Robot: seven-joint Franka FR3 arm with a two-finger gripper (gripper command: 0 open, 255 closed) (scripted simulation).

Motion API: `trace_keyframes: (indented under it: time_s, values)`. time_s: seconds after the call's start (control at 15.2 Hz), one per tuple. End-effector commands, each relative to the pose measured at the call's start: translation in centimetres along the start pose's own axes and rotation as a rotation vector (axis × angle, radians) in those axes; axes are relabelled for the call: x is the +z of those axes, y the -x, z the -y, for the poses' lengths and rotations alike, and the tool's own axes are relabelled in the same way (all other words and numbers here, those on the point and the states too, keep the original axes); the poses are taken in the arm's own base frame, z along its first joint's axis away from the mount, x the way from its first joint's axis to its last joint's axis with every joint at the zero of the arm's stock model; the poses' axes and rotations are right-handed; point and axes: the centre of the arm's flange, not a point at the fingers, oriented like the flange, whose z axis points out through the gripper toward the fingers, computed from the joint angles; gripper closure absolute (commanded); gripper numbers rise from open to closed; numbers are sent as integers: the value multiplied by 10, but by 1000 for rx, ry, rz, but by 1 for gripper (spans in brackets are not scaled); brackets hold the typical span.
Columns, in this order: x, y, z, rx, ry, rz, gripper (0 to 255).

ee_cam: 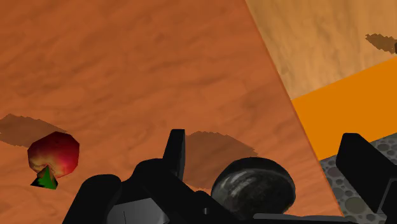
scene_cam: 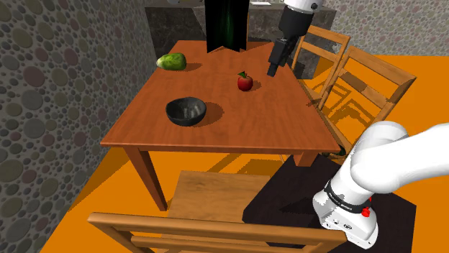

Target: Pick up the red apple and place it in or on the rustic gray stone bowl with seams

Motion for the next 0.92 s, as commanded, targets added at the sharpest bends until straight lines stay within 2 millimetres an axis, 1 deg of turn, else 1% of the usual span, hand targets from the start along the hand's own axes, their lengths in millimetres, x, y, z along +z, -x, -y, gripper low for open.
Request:
trace_keyframes:
  time_s: [0.0,0.86]
  values:
    - [0,0,0,0,0,0,0]
    - [79,-95,-119,28,9,6,0]
